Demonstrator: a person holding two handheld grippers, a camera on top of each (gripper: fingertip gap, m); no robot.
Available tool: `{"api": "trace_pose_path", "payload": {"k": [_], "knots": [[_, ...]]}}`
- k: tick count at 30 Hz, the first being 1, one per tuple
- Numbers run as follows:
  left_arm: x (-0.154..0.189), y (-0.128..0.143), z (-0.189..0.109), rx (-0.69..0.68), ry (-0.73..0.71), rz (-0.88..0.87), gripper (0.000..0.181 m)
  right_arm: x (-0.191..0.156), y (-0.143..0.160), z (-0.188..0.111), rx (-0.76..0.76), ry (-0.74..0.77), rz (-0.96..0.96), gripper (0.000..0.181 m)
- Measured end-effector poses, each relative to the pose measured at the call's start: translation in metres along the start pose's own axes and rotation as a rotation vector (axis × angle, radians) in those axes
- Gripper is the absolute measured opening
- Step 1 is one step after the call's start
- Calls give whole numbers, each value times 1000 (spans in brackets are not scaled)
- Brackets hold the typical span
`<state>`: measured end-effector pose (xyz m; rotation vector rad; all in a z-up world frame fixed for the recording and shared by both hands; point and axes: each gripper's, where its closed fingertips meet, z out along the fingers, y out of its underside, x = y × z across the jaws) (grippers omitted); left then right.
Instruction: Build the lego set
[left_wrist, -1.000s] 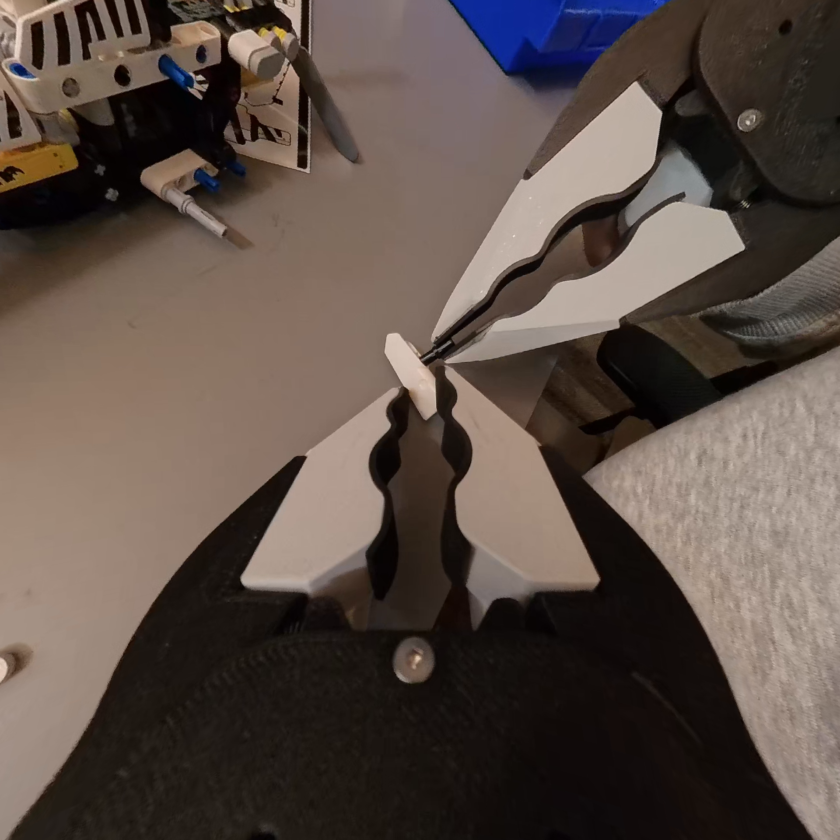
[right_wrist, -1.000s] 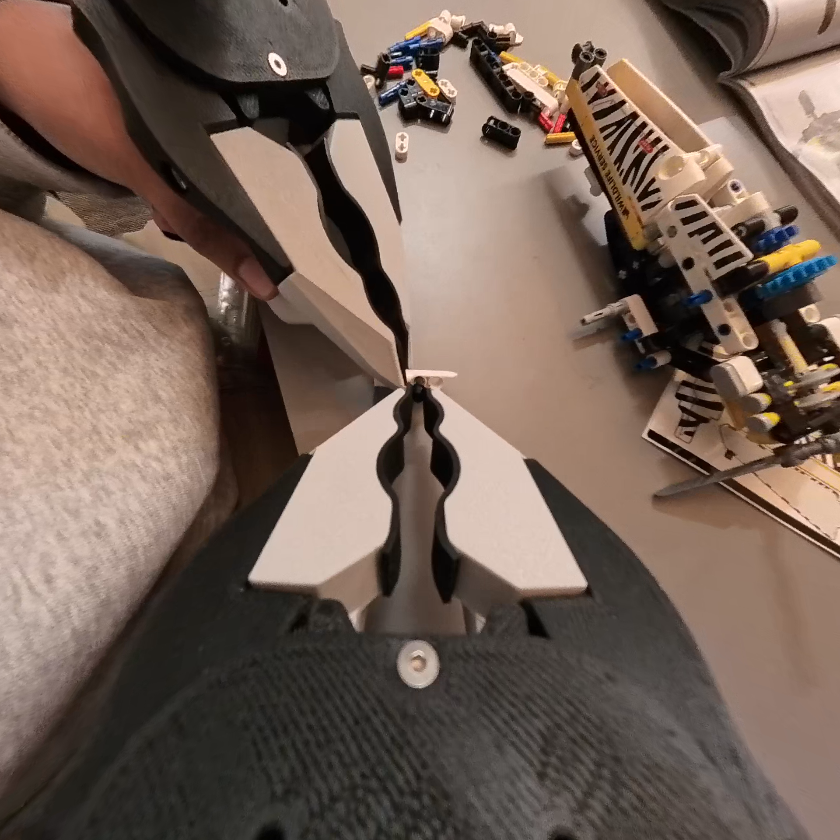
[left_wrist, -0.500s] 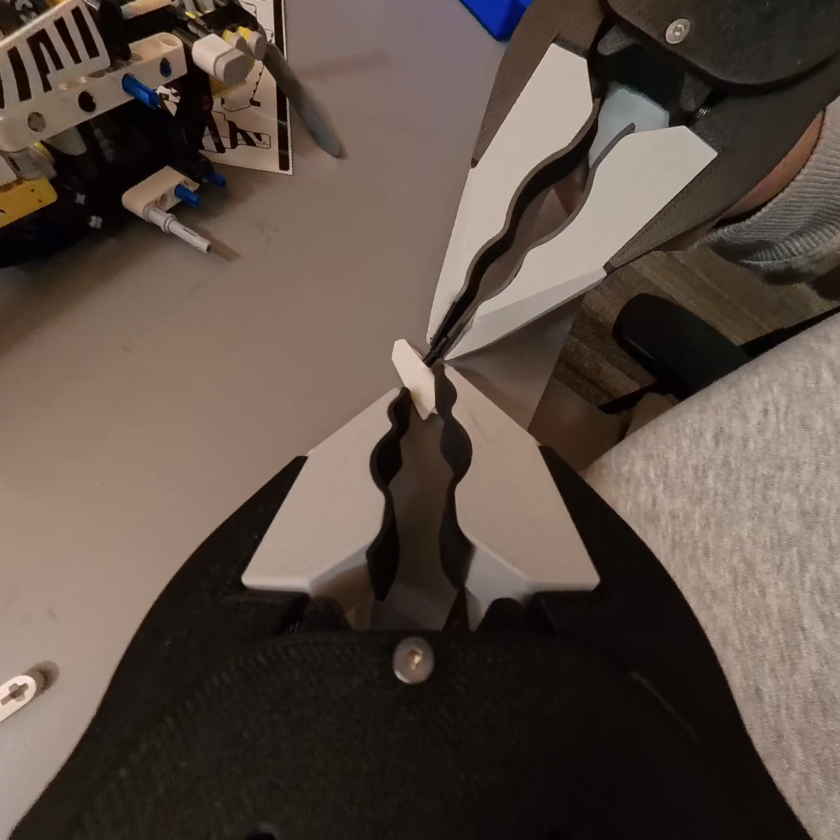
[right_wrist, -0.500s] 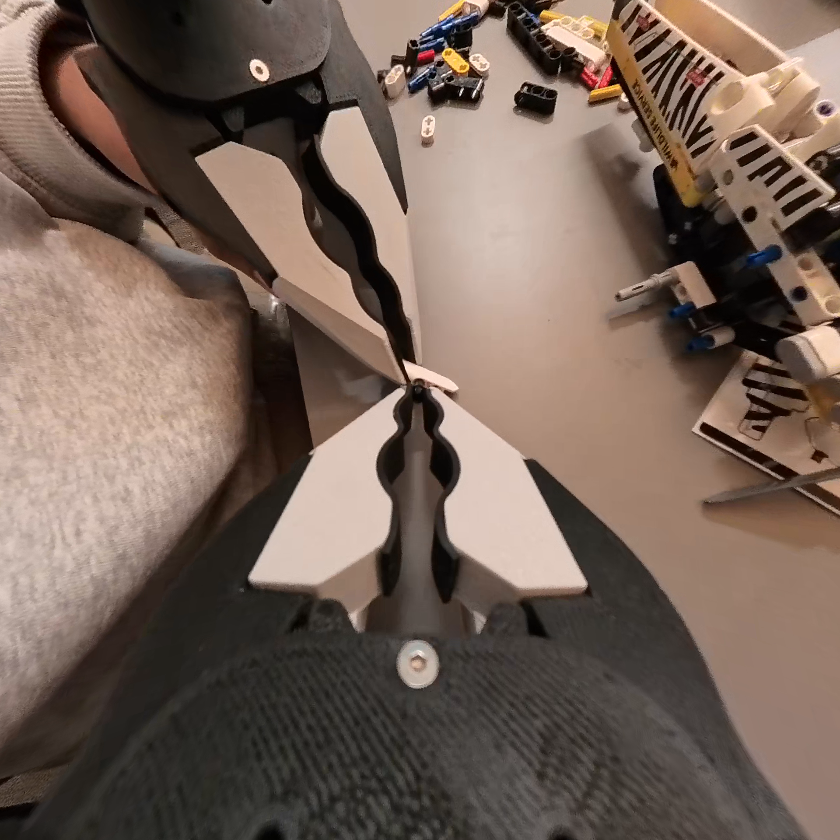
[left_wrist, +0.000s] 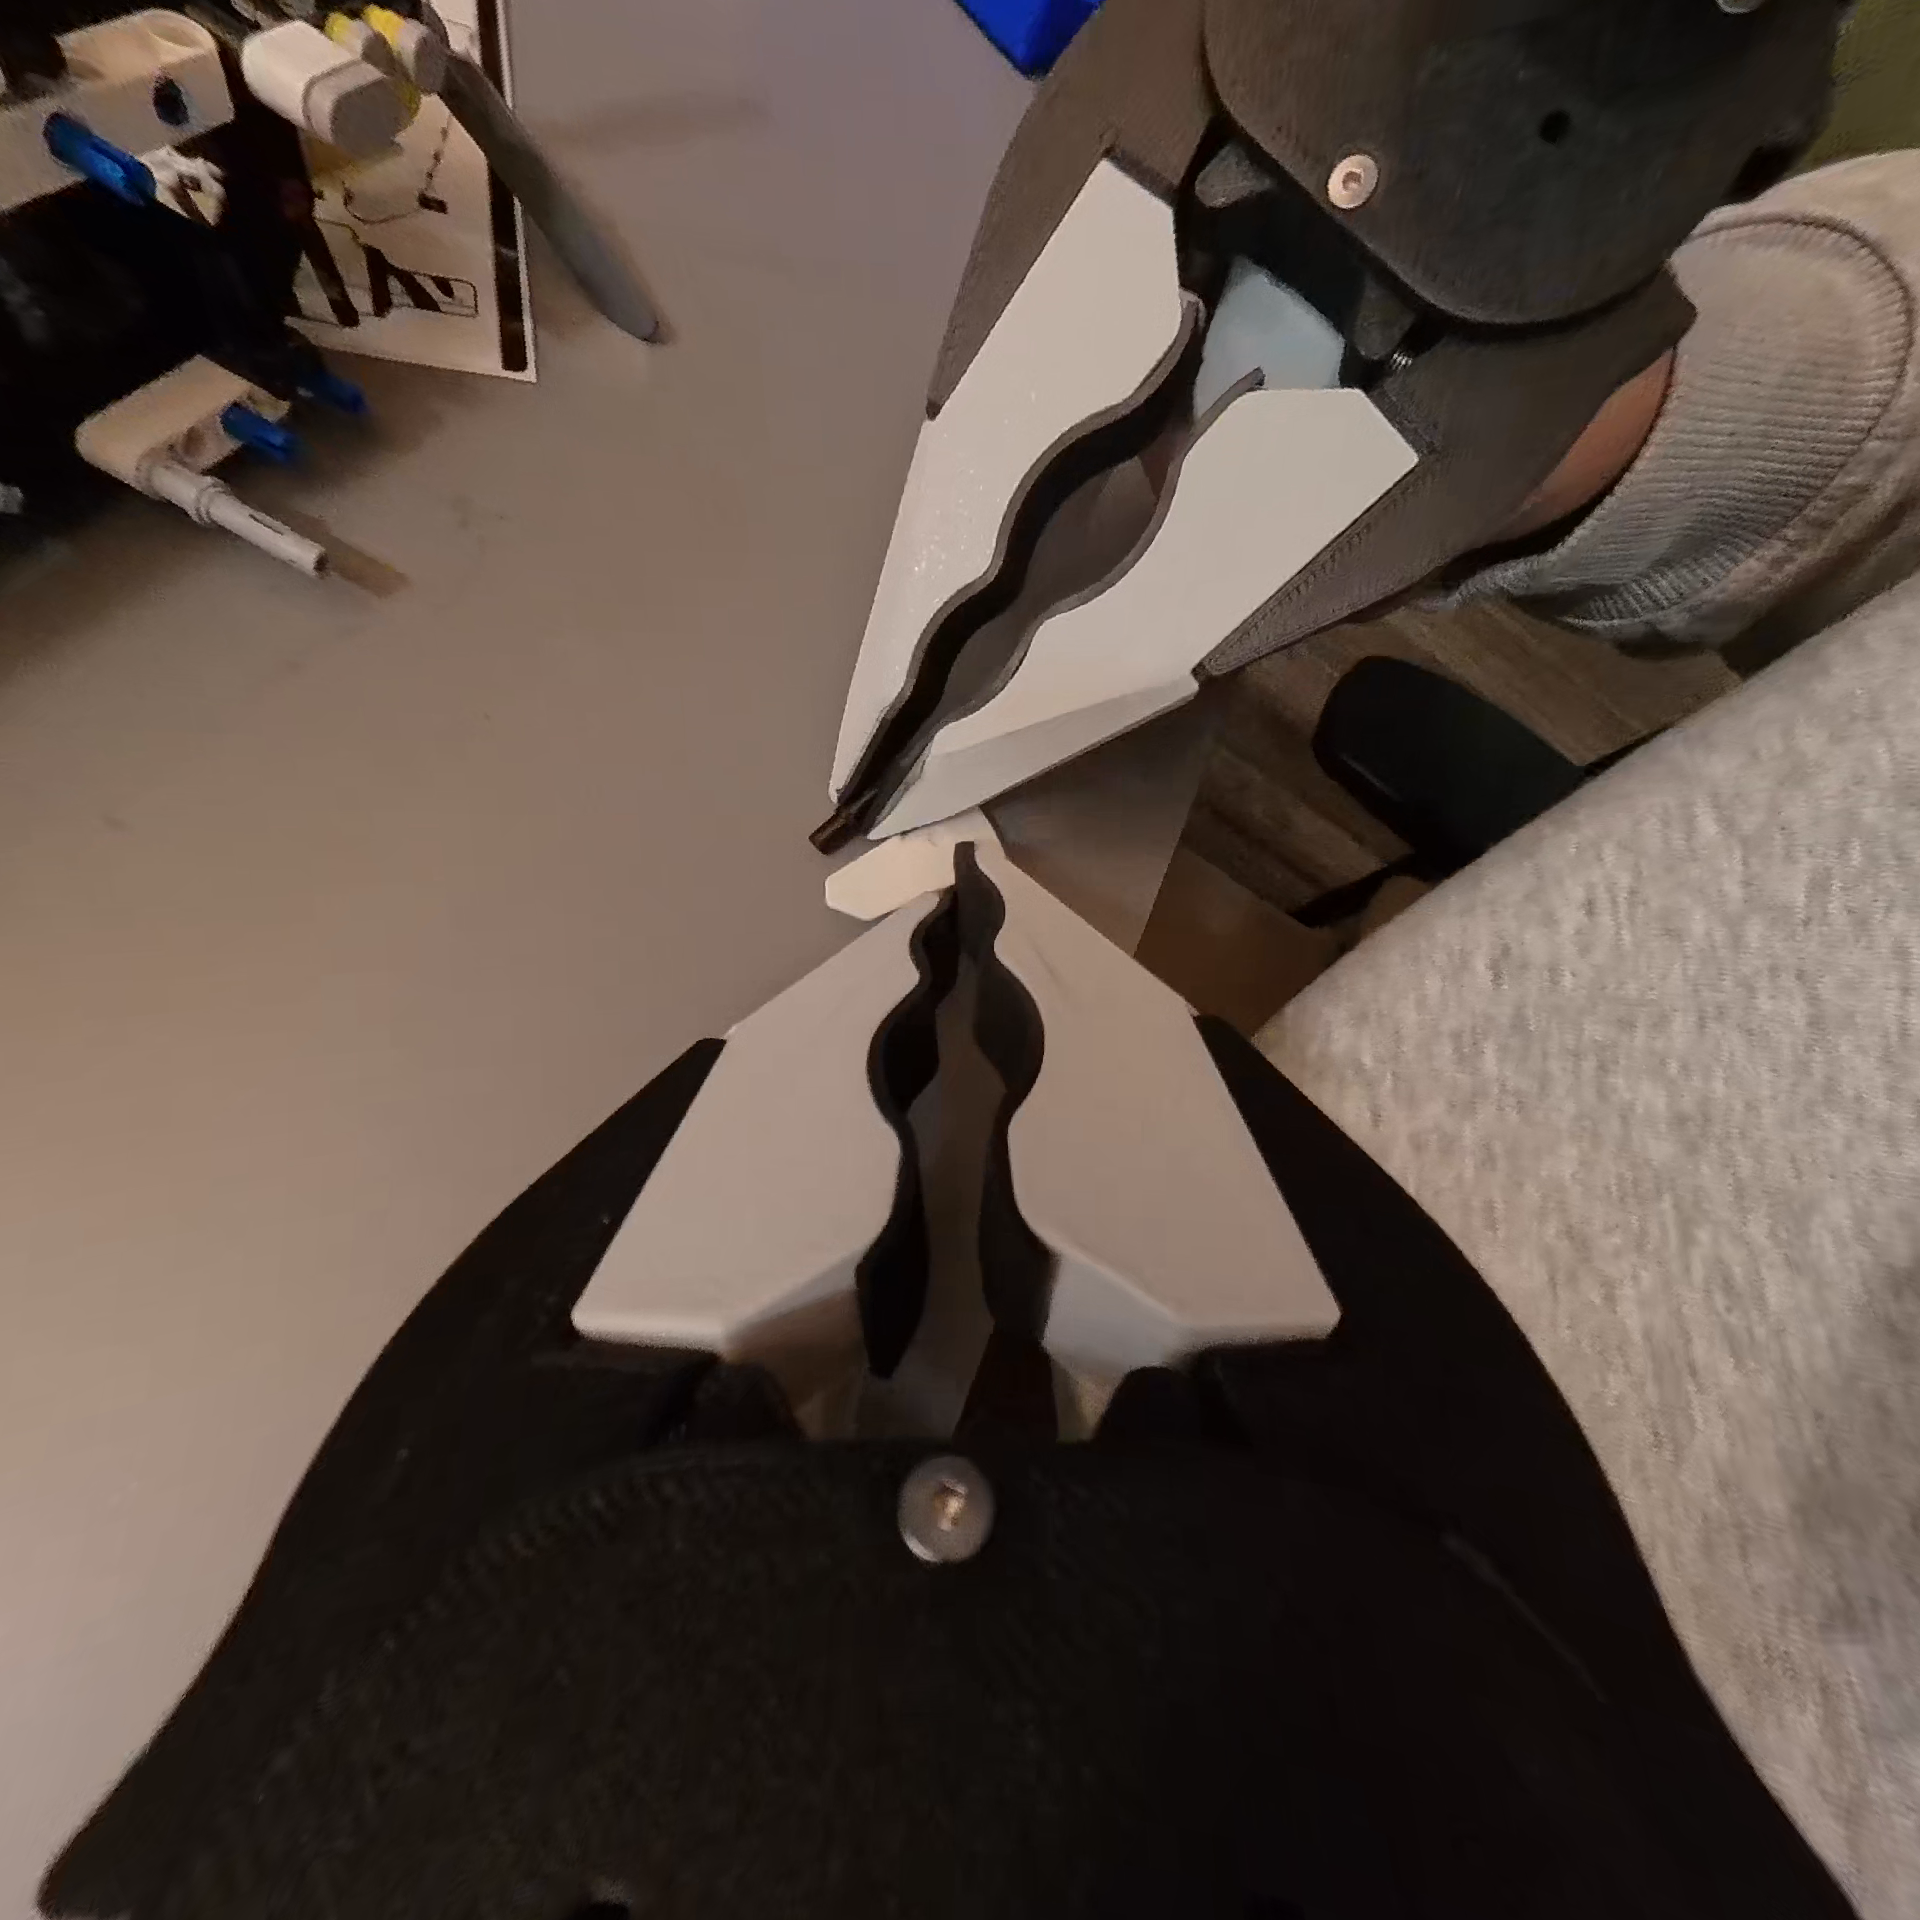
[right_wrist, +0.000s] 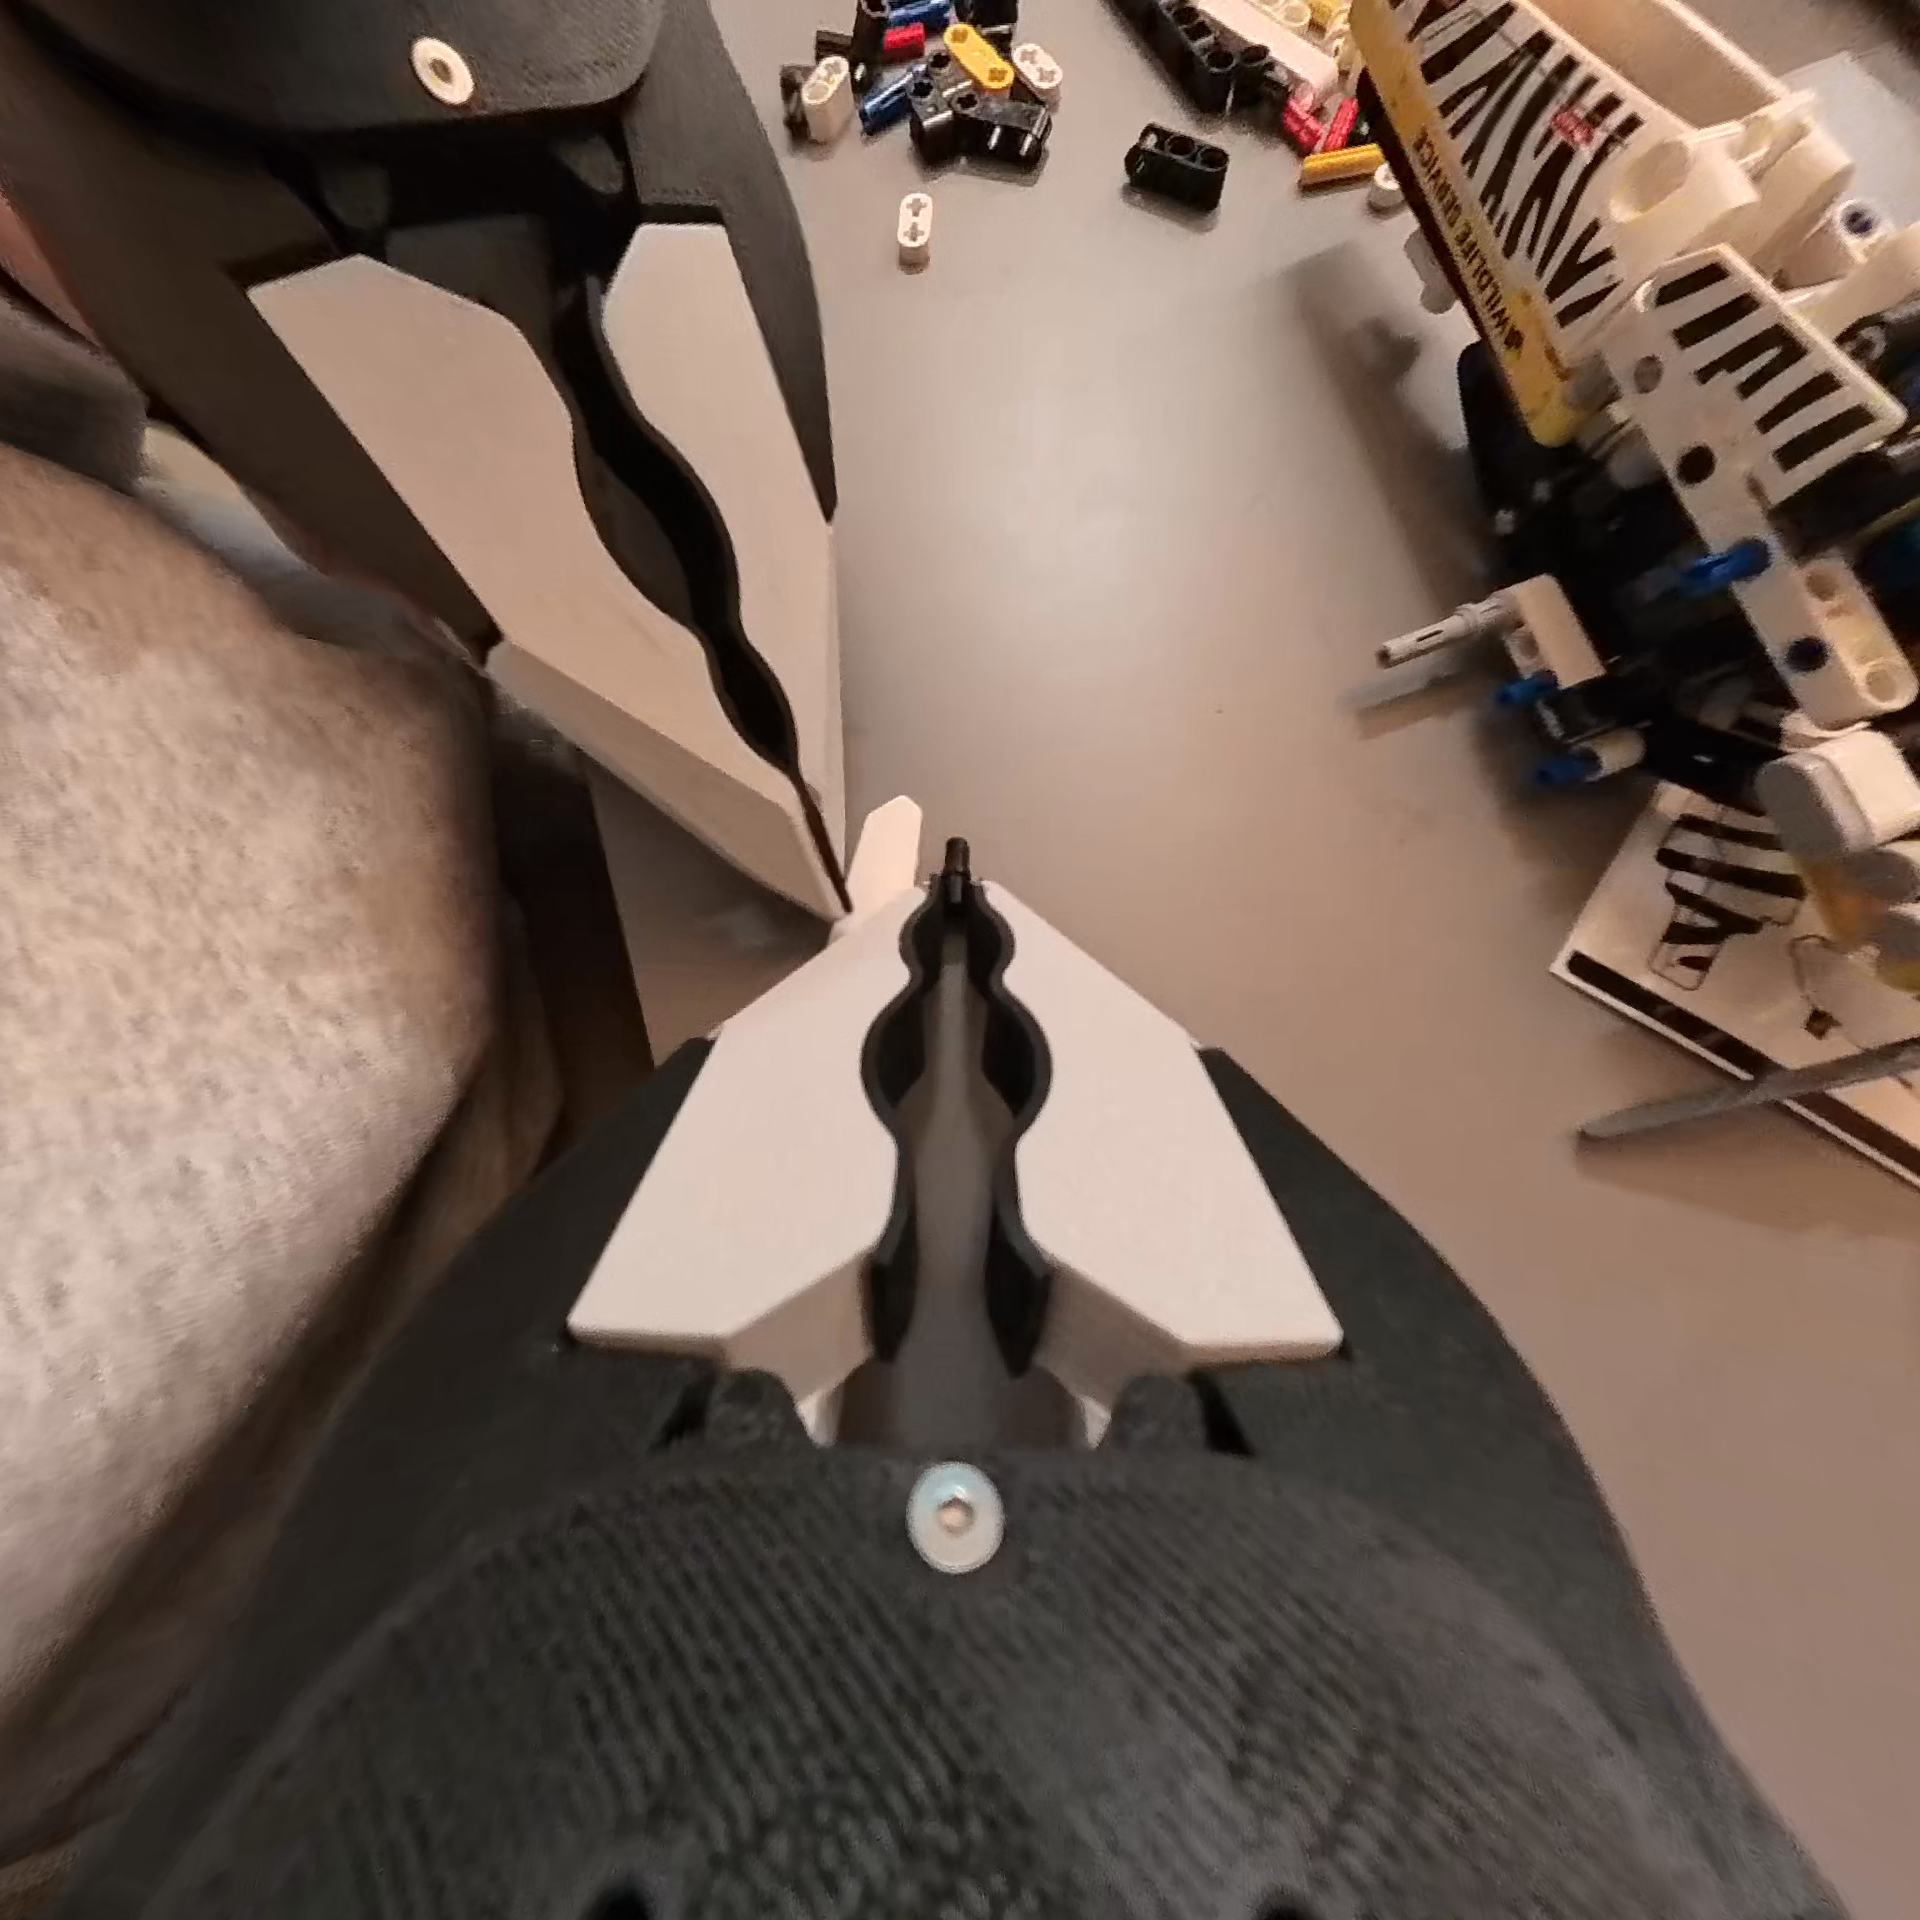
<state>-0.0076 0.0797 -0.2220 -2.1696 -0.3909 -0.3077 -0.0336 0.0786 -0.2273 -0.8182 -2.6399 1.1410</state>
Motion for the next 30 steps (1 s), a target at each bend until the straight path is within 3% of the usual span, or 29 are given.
{"api": "trace_pose_path", "payload": {"k": [3, 7, 16, 30], "knots": [[-5, -2, -3, 21, -64, 43, 0, 3, 1, -2, 1, 6, 49, 2], [-8, -3, -3, 34, -149, 101, 15, 4, 9, -11, -5, 39, 118, 2], [-11, 0, 2, -4, -249, 185, 32, -21, 11, -11, 46, 38, 194, 2], [-11, 5, -6, 8, -248, 155, 15, -23, 7, -13, 83, 46, 206, 2]]}}
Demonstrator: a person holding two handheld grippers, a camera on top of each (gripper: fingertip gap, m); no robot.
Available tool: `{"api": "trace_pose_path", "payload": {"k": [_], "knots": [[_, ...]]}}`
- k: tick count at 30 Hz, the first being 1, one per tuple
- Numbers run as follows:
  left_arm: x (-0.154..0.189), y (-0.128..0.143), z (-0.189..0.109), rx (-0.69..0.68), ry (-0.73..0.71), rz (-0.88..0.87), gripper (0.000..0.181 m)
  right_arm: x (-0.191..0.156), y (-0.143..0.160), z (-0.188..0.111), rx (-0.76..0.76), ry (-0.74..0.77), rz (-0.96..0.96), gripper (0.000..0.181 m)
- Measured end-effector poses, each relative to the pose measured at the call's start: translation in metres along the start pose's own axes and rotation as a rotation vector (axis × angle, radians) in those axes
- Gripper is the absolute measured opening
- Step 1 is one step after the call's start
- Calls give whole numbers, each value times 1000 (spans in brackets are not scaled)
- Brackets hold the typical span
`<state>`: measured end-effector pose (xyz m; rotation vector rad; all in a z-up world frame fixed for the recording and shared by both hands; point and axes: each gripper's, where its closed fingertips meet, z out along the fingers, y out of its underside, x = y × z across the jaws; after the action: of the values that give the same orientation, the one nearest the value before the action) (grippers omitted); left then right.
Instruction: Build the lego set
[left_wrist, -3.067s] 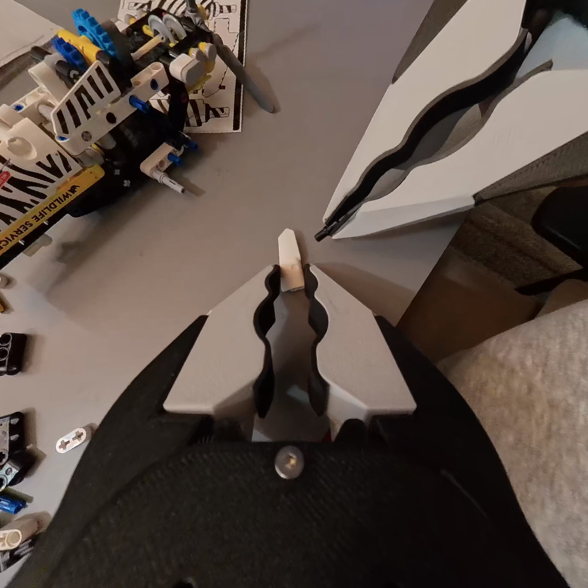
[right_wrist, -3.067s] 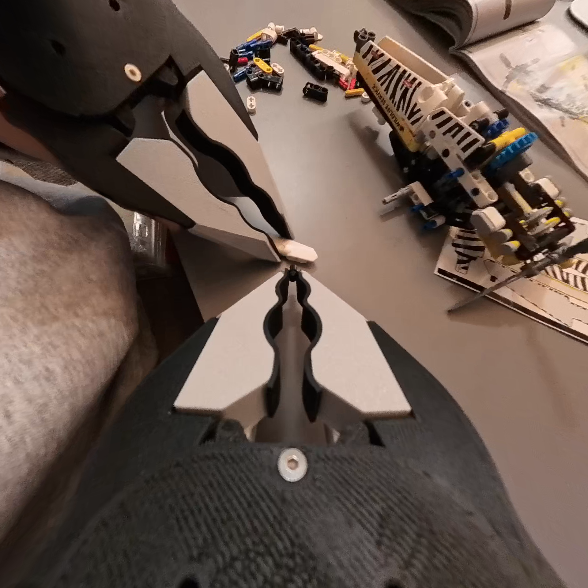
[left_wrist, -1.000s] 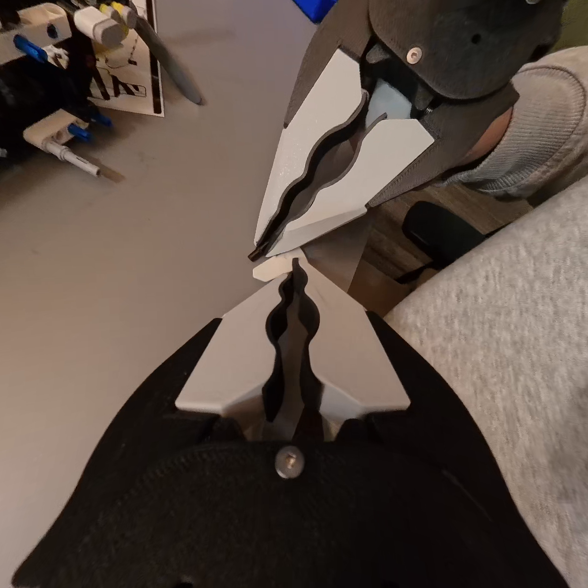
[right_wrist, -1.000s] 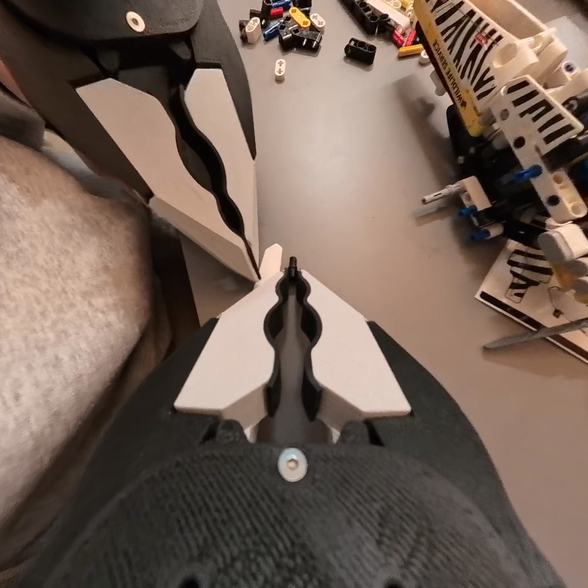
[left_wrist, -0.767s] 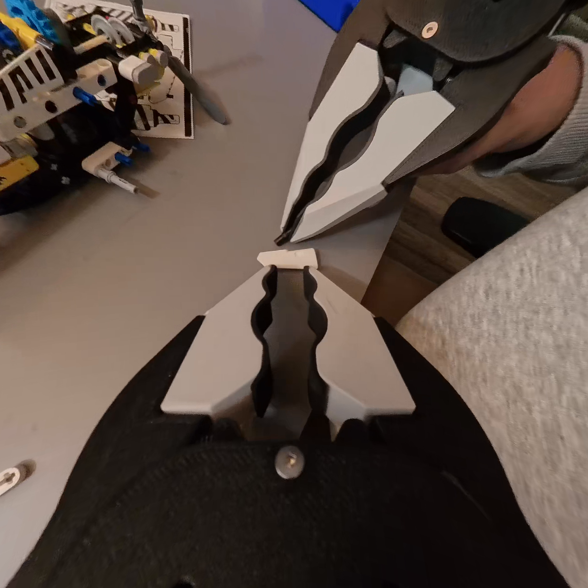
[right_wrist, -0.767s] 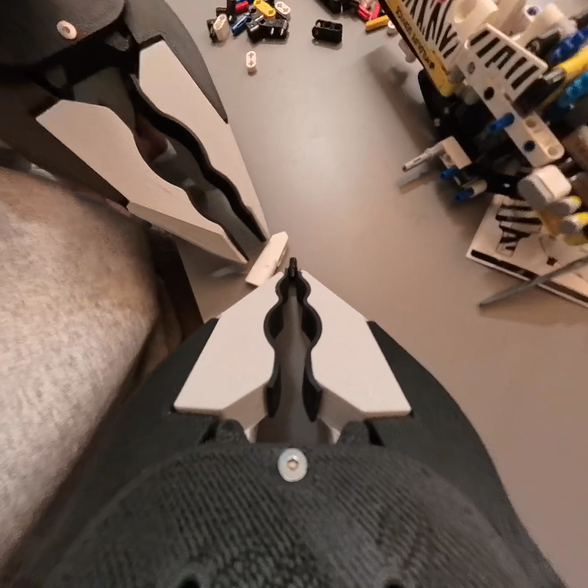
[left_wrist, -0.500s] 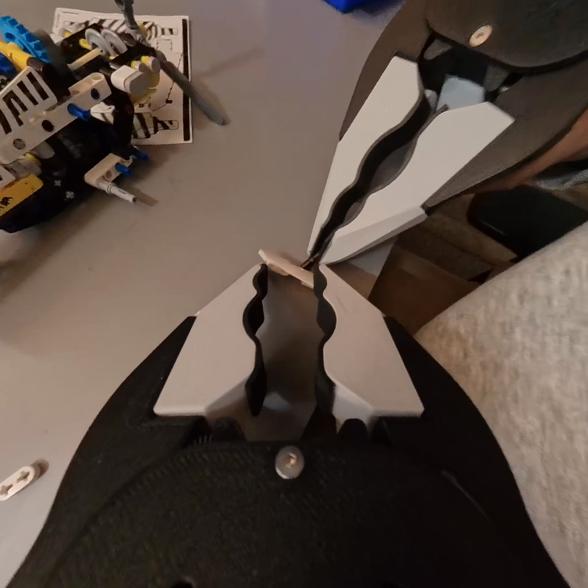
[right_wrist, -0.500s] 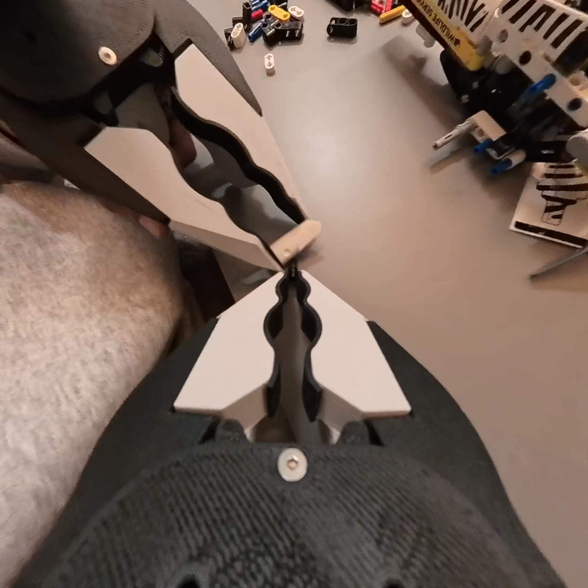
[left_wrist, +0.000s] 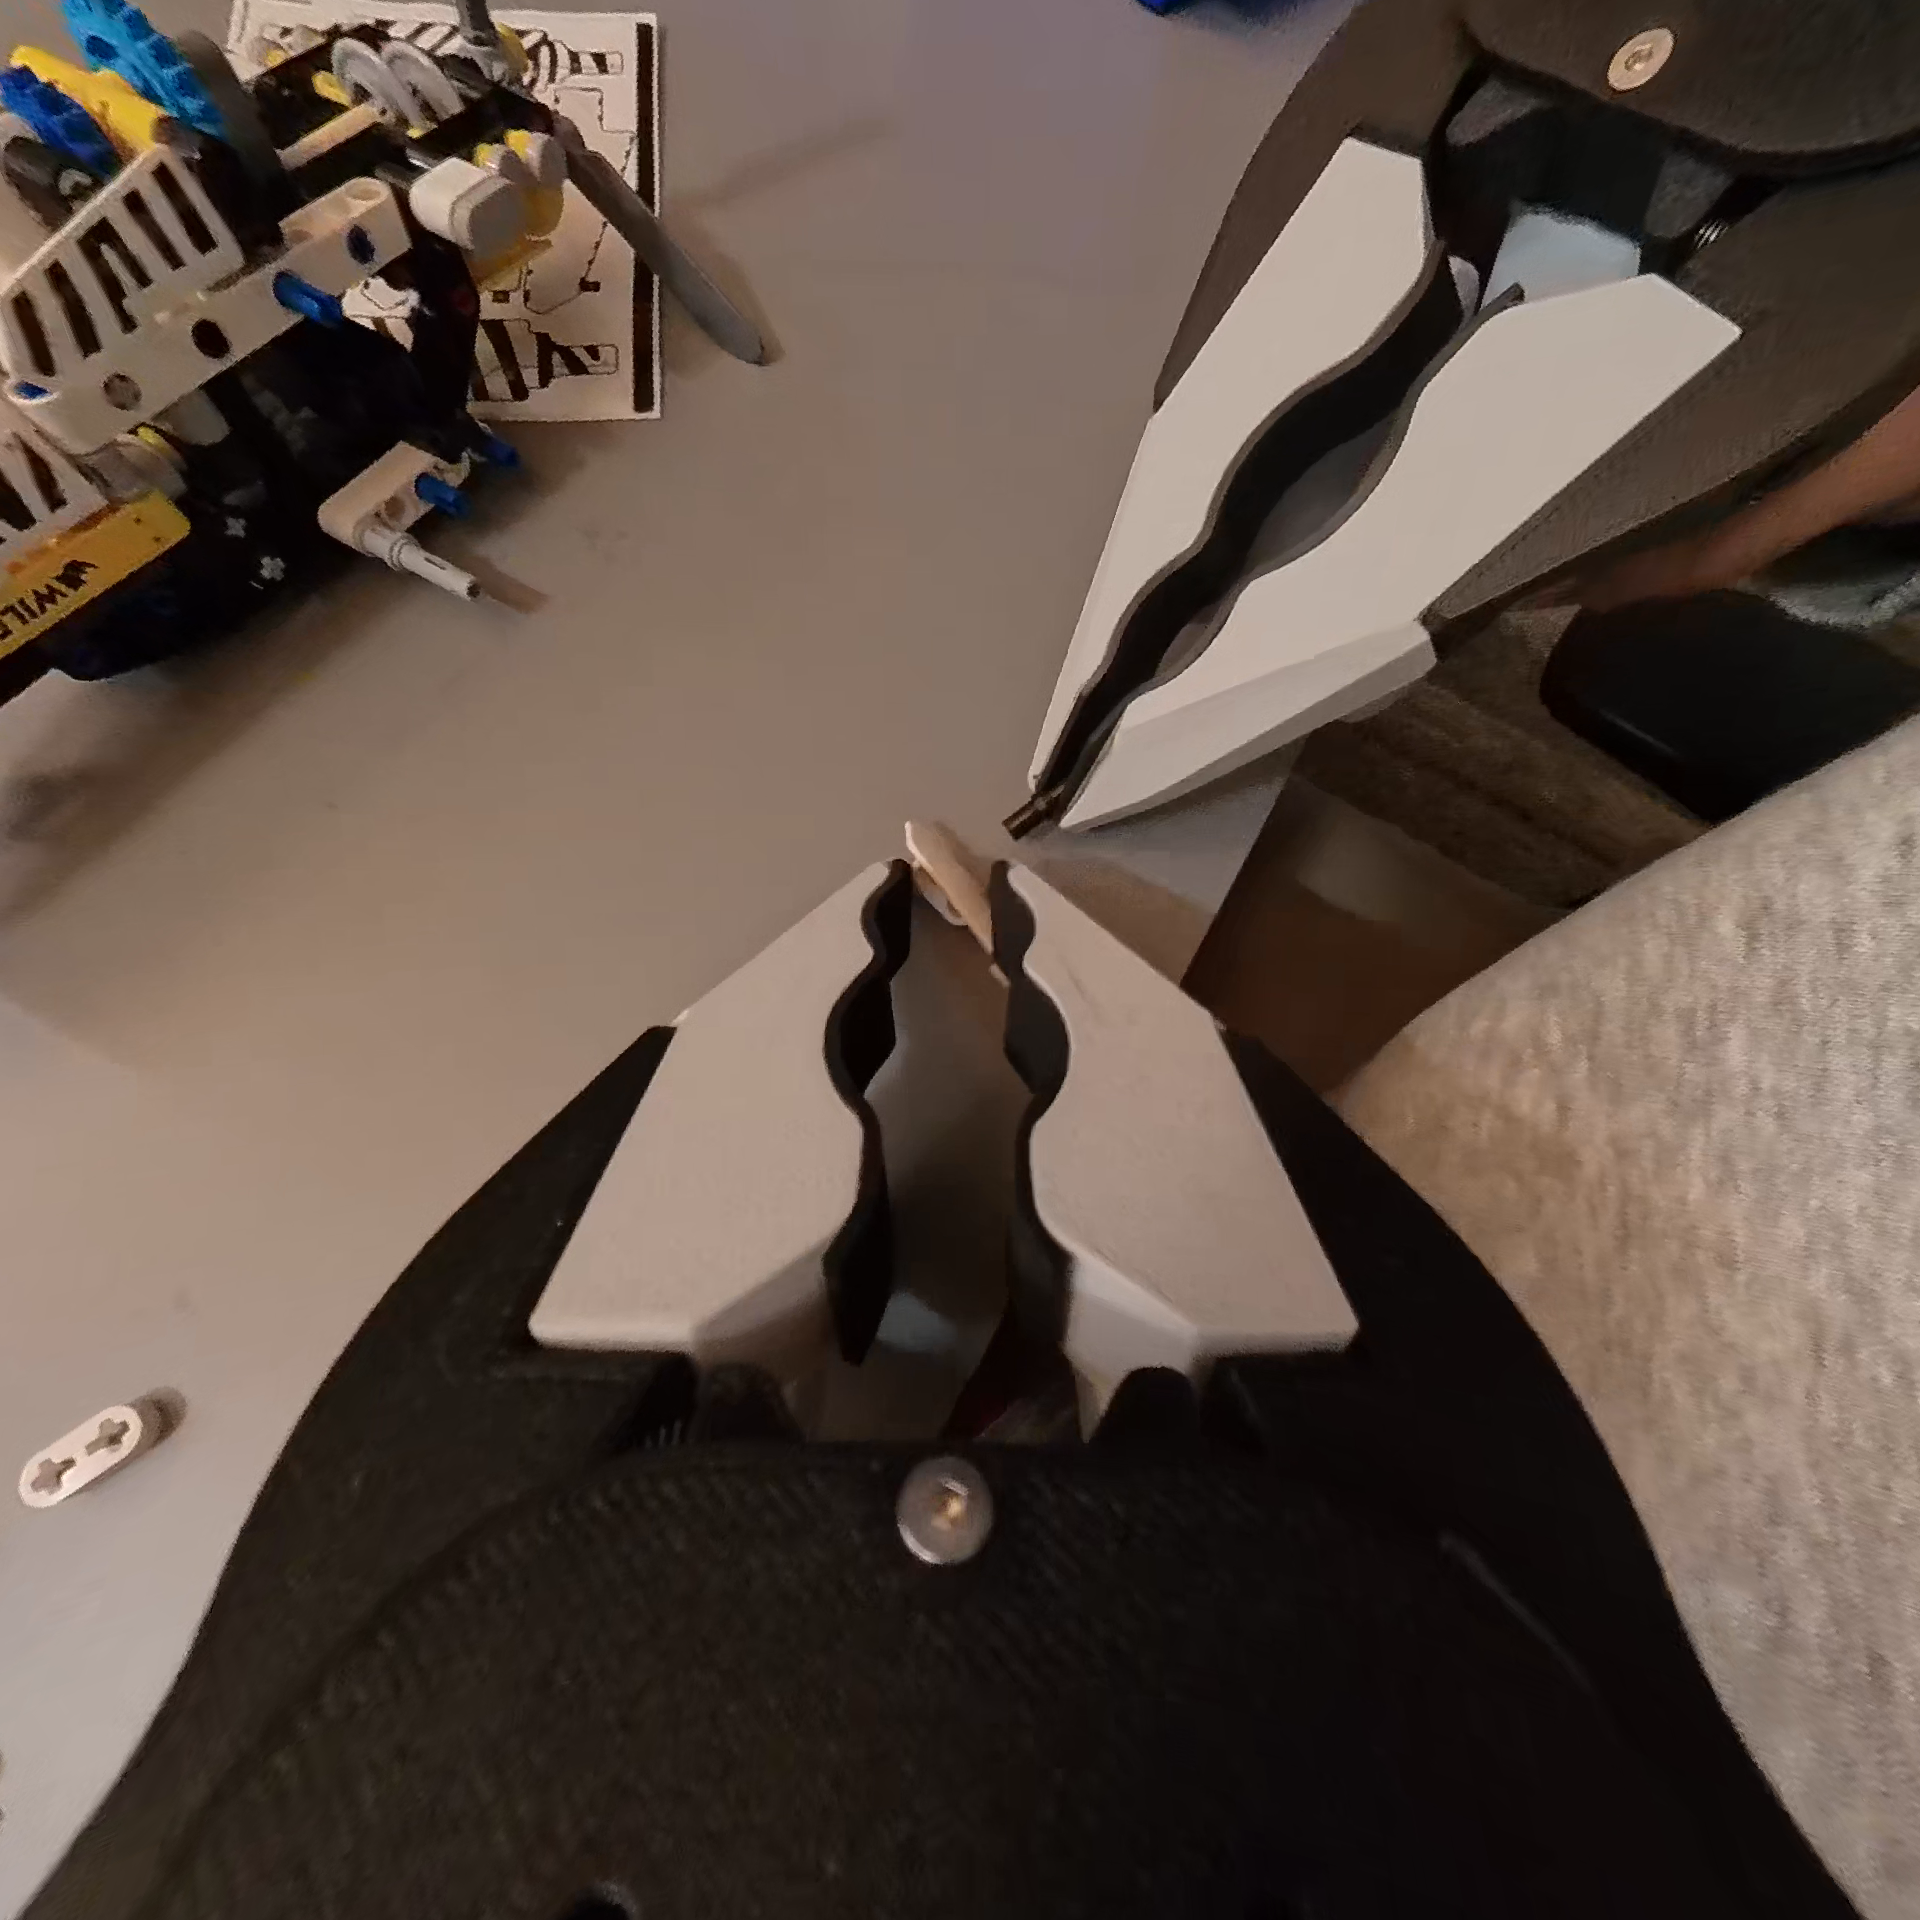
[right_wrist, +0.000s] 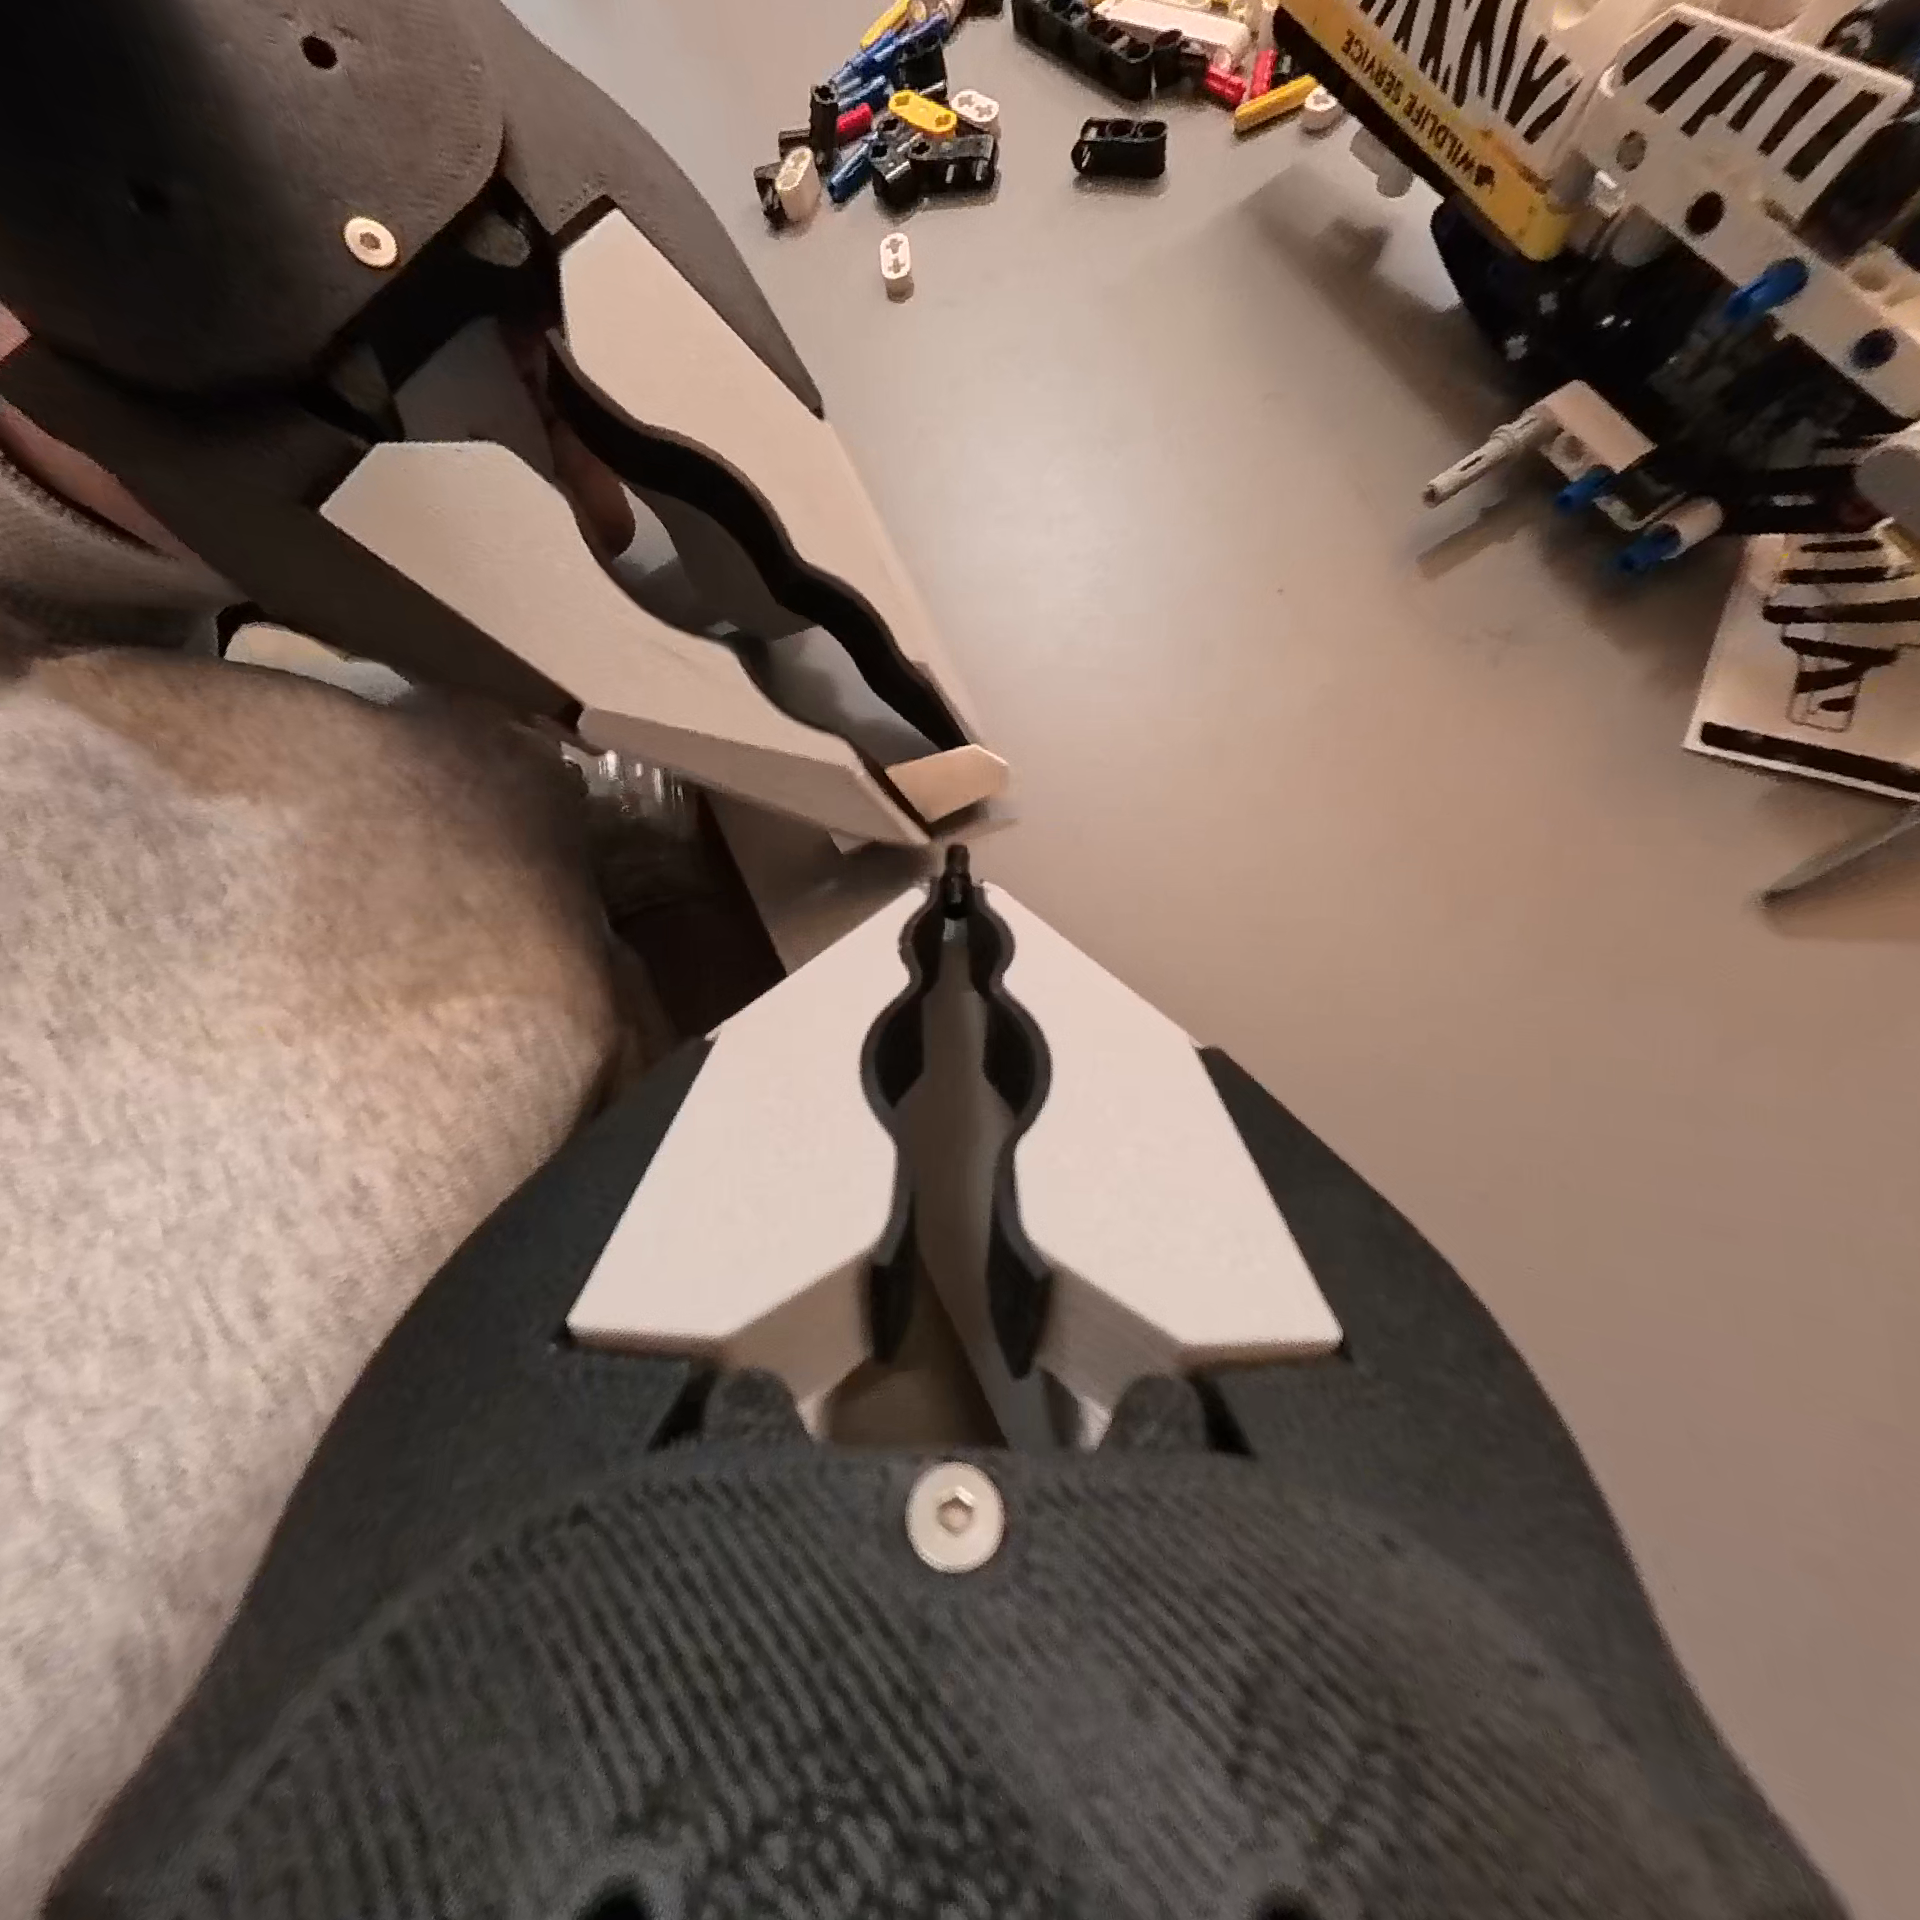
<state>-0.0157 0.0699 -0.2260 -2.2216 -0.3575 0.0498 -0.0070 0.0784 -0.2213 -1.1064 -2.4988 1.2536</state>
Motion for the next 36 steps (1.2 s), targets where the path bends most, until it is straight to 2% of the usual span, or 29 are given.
{"api": "trace_pose_path", "payload": {"k": [2, 8, 11, 17, 26, 30, 36], "knots": [[-8, 1, -2, 3, -46, -5, 14, 1, 0, -1, 8, 1, 10, 2], [-37, 1, -21, 27, -193, -23, 26, 0, 1, 0, 28, 0, 24, 2], [-29, -3, -30, 68, -166, -25, 23, 1, -1, 0, 40, 2, 29, 2], [-20, 15, -19, -11, -191, 11, 30, 2, -8, 2, 66, -5, 24, 2], [-16, 15, -16, -40, -231, 147, 16, 2, -10, -2, 86, 2, 23, 2], [-10, 15, -18, -11, -131, 37, 15, 1, -11, -3, 103, 3, 29, 2], [10, -11, -36, 183, 274, -393, 15, 8, -5, 0, 52, 52, -16, 2]]}}
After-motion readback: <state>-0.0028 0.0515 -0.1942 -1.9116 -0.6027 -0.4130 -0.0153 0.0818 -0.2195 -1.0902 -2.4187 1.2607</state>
